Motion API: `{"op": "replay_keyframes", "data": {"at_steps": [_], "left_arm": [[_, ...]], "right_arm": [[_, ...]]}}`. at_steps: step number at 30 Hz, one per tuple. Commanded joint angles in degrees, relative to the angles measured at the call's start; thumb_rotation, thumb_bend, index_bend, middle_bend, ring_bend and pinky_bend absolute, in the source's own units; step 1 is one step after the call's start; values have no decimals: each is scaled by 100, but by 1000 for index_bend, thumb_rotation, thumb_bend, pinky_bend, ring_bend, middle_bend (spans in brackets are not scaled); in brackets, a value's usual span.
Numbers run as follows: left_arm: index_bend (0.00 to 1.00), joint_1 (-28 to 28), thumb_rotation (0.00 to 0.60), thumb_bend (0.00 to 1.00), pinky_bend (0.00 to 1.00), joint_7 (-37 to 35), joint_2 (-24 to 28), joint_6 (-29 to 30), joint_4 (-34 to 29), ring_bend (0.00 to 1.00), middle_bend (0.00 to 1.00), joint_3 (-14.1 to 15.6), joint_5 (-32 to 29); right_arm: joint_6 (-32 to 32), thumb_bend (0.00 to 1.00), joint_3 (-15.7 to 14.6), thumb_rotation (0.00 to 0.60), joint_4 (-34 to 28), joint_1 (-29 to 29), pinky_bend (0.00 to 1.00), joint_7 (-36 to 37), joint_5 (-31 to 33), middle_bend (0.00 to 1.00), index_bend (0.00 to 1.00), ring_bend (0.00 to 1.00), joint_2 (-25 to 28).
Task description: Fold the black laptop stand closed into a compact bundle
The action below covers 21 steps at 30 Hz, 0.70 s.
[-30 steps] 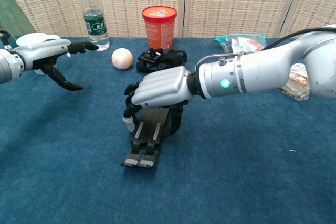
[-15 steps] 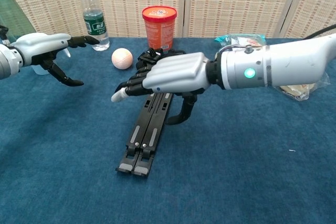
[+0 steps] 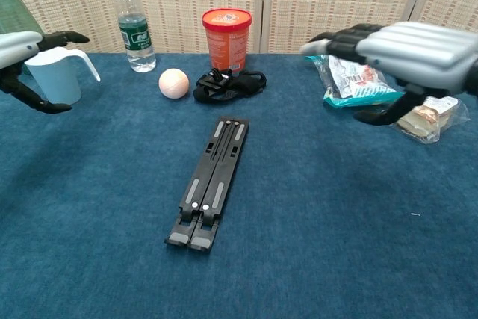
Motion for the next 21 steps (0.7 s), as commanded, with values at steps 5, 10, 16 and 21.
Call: {"op": "replay_keyframes", "data": {"at_steps": [5,10,16,21], "left_arm": [[36,678,600,187,0,523,426,878,-755,0,11,111,-104],[40,1044,600,187,1,822,590,1435,-1116,0,11,206,19],[56,1476,600,187,1,1032,763,1985,-1479,0,11,368,236],[58,1687,600,186,0,1172,895,2178,-1759,0,11,472,390]], "right_arm": [[1141,245,-57,600,-484,-1307,0,-244,480,47,0,0,536],[1400,245,-88,600,-653,-1802,0,-198,622,51,0,0,709],[1674,246,-45,600,-813,-2359,0,35,753,51,0,0,839],[1673,246,11,600,-808,-2636,0,143,868,51,0,0,902]]}}
